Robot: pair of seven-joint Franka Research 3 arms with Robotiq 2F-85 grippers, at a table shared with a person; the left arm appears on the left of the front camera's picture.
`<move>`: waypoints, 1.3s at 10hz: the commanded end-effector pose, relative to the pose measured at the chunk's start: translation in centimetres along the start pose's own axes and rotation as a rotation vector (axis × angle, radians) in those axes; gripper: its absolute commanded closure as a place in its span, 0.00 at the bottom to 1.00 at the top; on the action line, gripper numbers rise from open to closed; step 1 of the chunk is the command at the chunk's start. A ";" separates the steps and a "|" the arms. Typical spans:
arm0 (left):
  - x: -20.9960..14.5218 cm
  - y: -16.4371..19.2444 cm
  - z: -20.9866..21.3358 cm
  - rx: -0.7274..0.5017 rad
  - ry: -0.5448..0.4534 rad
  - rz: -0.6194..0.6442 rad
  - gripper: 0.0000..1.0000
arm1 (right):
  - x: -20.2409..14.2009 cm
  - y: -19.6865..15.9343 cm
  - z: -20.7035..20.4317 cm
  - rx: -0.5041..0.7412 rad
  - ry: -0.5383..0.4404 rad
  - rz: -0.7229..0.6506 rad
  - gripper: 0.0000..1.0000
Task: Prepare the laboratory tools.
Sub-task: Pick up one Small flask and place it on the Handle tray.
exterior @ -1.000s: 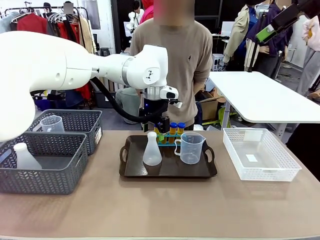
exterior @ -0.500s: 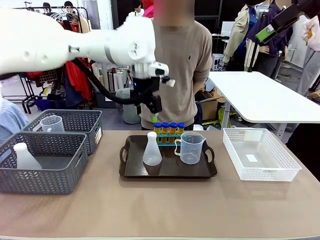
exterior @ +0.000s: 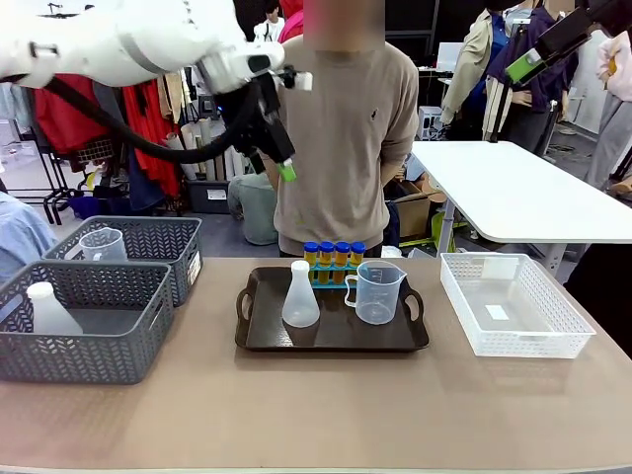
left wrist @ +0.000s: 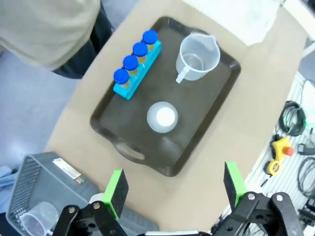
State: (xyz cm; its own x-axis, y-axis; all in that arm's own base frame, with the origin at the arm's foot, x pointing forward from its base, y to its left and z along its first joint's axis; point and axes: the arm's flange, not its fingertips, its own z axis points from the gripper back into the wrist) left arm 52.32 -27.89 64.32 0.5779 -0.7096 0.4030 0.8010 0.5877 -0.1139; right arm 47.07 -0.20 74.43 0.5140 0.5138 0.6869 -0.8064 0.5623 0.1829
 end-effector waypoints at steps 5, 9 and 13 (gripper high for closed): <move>-1.8 0.7 3.2 0.018 -0.071 0.002 0.00 | 0.0 0.2 0.1 -0.003 -0.002 0.000 0.00; -1.9 0.5 2.6 0.021 -0.074 -0.008 0.00 | 0.0 0.2 0.1 -0.003 -0.002 0.000 0.00; -3.3 2.8 10.3 0.017 -0.283 0.019 0.00 | 0.0 0.2 0.1 -0.003 -0.002 0.000 0.00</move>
State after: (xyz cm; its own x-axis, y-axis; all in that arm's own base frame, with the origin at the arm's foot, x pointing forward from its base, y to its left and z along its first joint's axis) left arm 51.58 -20.75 72.15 0.5551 -0.5716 0.6042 0.7591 0.6451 -0.0871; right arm 47.07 -0.20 74.43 0.5141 0.5137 0.6869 -0.8064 0.5624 0.1829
